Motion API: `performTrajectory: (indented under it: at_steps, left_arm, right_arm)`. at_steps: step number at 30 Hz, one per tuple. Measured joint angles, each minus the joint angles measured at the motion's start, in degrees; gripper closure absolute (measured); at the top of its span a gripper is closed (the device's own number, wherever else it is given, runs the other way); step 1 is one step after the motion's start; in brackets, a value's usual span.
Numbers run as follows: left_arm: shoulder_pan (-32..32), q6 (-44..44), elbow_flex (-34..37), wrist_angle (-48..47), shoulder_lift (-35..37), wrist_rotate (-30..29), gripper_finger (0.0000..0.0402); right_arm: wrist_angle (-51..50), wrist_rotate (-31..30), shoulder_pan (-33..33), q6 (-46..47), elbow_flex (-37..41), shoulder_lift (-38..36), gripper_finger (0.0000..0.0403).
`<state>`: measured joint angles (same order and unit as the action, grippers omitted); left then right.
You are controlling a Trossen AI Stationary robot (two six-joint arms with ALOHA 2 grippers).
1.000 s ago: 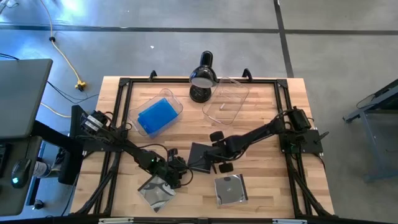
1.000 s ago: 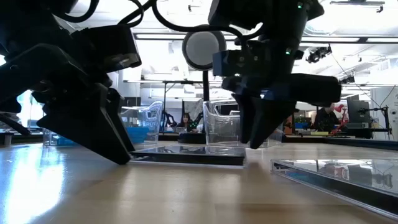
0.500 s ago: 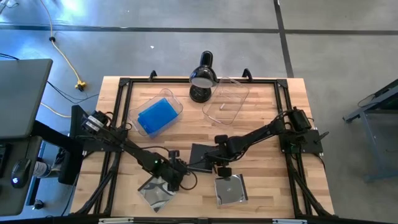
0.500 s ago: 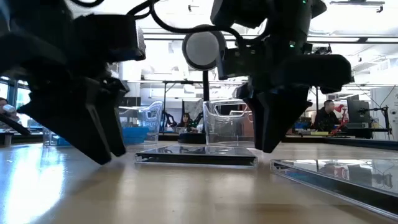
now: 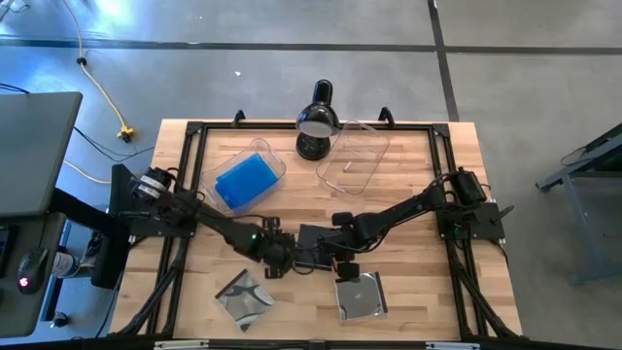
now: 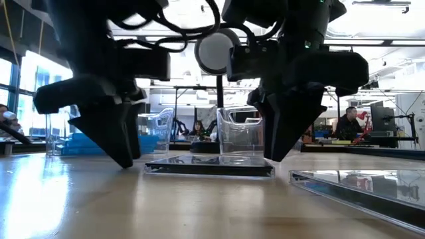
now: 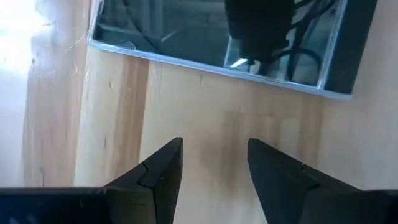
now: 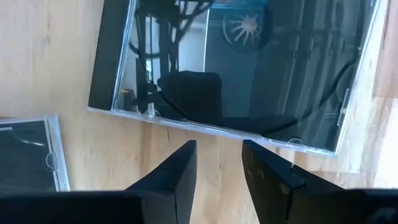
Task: Pick & place jewel cases by type
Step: Put the center black CD case into the right transparent bin
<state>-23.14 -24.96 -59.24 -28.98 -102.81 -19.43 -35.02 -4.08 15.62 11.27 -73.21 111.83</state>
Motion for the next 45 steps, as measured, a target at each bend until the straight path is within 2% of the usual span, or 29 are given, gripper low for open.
performTrajectory:
  at_steps: [8,11,15,17,21,23,31,37,45]
  left_arm:
    - [1.71,9.61,1.88,4.98,0.31,0.79,0.0228]
    - [1.74,8.56,1.9,5.78,0.23,0.66,0.0228]
    - [1.6,5.29,1.95,6.68,0.16,1.02,0.0228]
    - [0.86,5.62,1.96,6.94,0.12,0.78,0.0229]
    - [-0.27,7.14,2.01,7.01,-0.04,-3.34,0.0247]
    - [-0.12,6.76,2.01,6.96,-0.06,-3.16,0.026]
    - [0.26,5.56,2.06,8.98,-0.06,-0.84,0.0293]
    - [2.82,5.73,1.82,8.68,-1.1,0.33,0.0295]
    - [4.75,11.19,2.09,17.75,-3.49,0.43,0.0296]
  right_arm:
    - [-0.04,1.07,-0.87,-0.31,-0.24,1.2,0.0279]
    - [-0.14,-0.27,-0.87,-0.05,-0.24,1.4,0.0279]
    - [-1.86,-5.92,-0.88,3.0,-0.08,0.89,0.0279]
    - [-3.48,-5.24,-0.91,3.62,0.0,0.29,0.0279]
    - [-4.99,-1.85,-0.63,5.75,0.0,-0.48,0.0279]
    - [-5.17,-0.92,-0.55,6.28,0.02,-0.45,0.0279]
    - [-4.37,-3.74,-1.33,6.28,0.02,0.0,0.0279]
    - [-0.15,-1.52,-1.75,6.71,3.74,0.08,0.0279]
    - [7.97,-1.79,-1.68,6.18,7.58,-0.18,0.0279]
